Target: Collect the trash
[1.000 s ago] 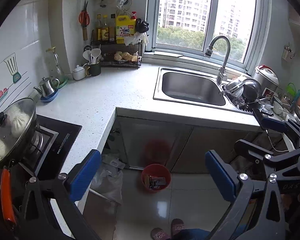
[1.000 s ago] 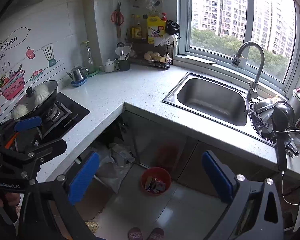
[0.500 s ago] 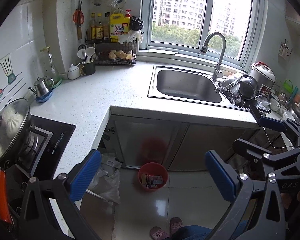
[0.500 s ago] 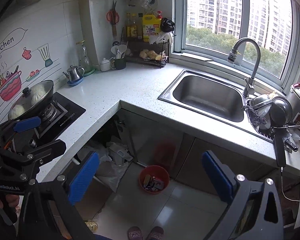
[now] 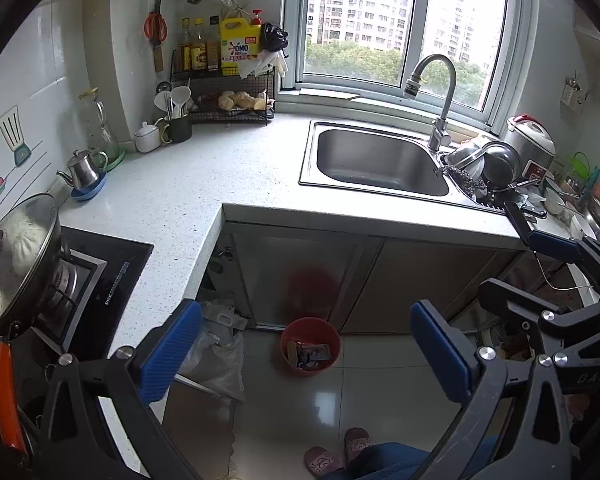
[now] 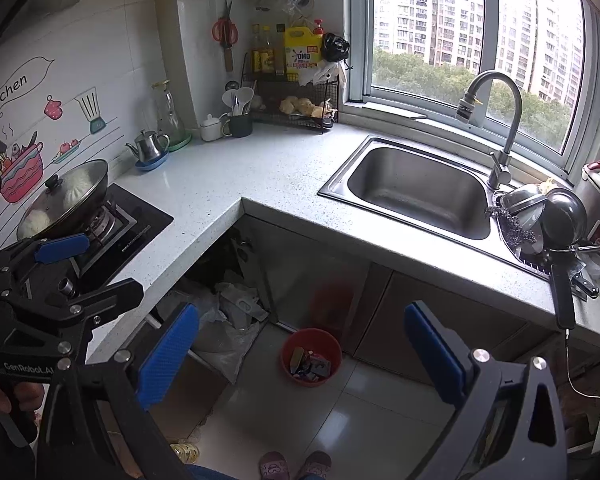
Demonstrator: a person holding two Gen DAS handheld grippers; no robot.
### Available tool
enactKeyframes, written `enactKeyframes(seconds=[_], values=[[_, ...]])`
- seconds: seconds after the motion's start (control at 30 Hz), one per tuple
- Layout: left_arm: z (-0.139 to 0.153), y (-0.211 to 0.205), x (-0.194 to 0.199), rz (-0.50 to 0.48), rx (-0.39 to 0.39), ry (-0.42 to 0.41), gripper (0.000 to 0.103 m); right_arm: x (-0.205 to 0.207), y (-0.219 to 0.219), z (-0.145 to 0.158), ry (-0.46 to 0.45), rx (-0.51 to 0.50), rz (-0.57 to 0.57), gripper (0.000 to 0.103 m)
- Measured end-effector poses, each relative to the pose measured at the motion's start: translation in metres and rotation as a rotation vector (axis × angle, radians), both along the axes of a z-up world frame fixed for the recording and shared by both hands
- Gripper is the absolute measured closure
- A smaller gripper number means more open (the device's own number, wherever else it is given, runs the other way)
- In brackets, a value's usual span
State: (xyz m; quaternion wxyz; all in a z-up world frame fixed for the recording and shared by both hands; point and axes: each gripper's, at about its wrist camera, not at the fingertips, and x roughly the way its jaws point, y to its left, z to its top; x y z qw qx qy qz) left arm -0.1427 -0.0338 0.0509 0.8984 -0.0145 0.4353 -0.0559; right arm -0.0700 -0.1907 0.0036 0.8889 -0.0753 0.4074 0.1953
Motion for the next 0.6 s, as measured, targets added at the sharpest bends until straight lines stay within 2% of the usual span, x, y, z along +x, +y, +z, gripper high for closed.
enactKeyframes(seconds=[0.6], values=[[-0.0041, -0.0008, -0.0056, 0.007, -0.012, 0.017, 0.000, -0.0051, 0.0048, -0.0022, 0.012, -0.015, -0.009, 0.001]])
